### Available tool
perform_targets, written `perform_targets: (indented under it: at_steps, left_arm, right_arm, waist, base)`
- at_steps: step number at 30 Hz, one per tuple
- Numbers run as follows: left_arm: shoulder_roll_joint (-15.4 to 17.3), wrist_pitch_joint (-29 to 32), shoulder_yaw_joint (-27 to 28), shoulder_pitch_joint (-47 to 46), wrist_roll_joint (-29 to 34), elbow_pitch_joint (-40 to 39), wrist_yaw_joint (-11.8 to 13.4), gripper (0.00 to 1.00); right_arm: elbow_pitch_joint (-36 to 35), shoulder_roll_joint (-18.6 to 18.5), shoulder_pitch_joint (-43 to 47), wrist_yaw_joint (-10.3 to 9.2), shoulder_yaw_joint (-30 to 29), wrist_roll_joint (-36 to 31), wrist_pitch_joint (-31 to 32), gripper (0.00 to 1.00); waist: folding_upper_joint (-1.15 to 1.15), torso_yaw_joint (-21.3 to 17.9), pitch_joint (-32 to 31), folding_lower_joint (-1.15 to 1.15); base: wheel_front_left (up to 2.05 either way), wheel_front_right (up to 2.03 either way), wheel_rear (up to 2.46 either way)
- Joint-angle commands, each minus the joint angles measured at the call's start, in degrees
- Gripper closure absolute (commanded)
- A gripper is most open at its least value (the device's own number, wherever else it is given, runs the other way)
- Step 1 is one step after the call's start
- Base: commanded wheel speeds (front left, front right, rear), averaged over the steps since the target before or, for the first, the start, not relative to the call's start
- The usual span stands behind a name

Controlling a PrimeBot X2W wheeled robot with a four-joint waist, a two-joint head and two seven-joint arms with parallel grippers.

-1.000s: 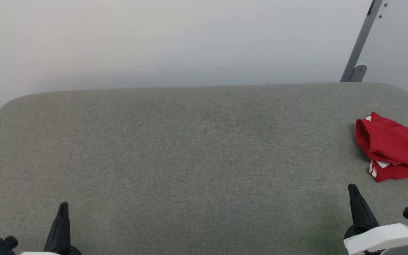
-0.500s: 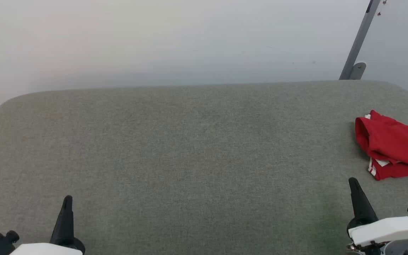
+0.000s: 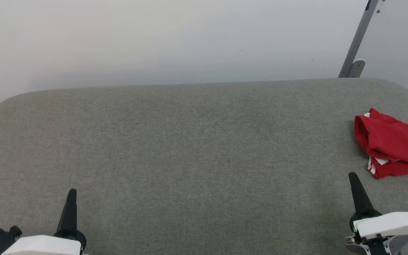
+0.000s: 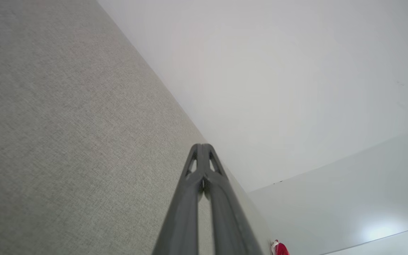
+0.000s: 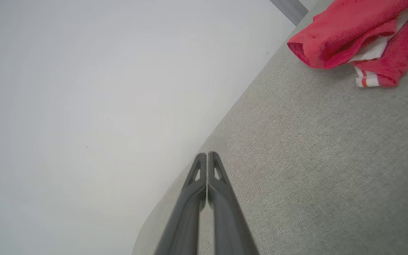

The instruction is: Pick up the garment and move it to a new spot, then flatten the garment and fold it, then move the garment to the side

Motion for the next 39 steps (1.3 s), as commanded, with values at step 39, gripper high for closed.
perform_targets:
  at_steps: [39]
  left_arm:
    - [-3.1,5.8,1.6,-6.2,-17.3,2.0,-0.3,1.00]
  right_arm:
    - [-0.1,1.8,-3.6,-0.01,-2.1,18.1,5.1,1.00]
  waist:
    - [0.00,-0.7,1.1,0.00]
  base:
    - [0.00,0.00,0.00]
